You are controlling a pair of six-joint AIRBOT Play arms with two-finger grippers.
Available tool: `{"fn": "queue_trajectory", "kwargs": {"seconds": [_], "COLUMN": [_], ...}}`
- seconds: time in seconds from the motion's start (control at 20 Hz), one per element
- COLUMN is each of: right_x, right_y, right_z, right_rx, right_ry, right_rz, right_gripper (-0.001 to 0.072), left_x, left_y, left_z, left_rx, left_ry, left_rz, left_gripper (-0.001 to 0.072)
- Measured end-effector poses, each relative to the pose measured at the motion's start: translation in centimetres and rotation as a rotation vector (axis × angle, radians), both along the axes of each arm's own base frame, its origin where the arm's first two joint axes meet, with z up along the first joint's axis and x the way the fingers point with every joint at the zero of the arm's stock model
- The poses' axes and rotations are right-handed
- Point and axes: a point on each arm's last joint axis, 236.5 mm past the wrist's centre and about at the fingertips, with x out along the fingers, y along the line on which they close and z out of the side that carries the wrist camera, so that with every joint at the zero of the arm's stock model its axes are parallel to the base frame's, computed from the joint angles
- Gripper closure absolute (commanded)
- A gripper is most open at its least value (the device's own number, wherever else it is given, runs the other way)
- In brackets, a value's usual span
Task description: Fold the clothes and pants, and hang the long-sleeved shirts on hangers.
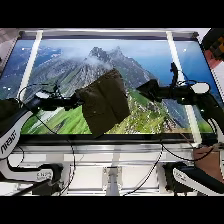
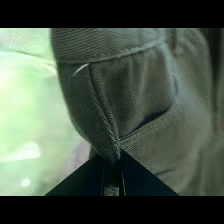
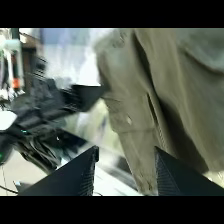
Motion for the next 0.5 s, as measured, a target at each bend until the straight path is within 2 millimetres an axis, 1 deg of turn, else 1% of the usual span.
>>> {"fn": "queue_trajectory", "kwargs": {"seconds": [0.15,0.2,0.25,0.3,0.4,0.5], "right_x": [-2.1,-2.8,-3.6,-4.3,-5.6,-6.4], "right_y": [0.0,-0.1,-0.1,-0.2,-0.5,-0.7], "right_z": [-3.4,-4.4,-5.4,-6.3,-8.2,-9.4], "right_rx": [-0.024,-0.030,-0.033,-0.042,-0.070,-0.086], "right_ry": [0.119,0.156,0.191,0.223,0.282,0.326], "right_rz": [0.038,0.048,0.056,0.065,0.081,0.091], "right_gripper": [0.0320,0.0306,0.0244,0.0218,0.0218,0.0219], "left_x": [-1.1,-1.3,-1.6,-1.9,-2.3,-2.5], "left_y": [-2.1,-2.7,-3.2,-3.7,-4.3,-4.8], "left_z": [1.8,2.1,2.4,2.6,2.8,3.0], "left_rx": [-0.015,-0.015,-0.016,-0.016,-0.016,-0.018], "left_ry": [-0.028,-0.037,-0.042,-0.046,-0.051,-0.052], "left_rz": [-0.070,-0.090,-0.107,-0.120,-0.143,-0.156], "left_gripper": [0.0676,0.0675,0.0676,0.0675,0.0676,0.0676]}}
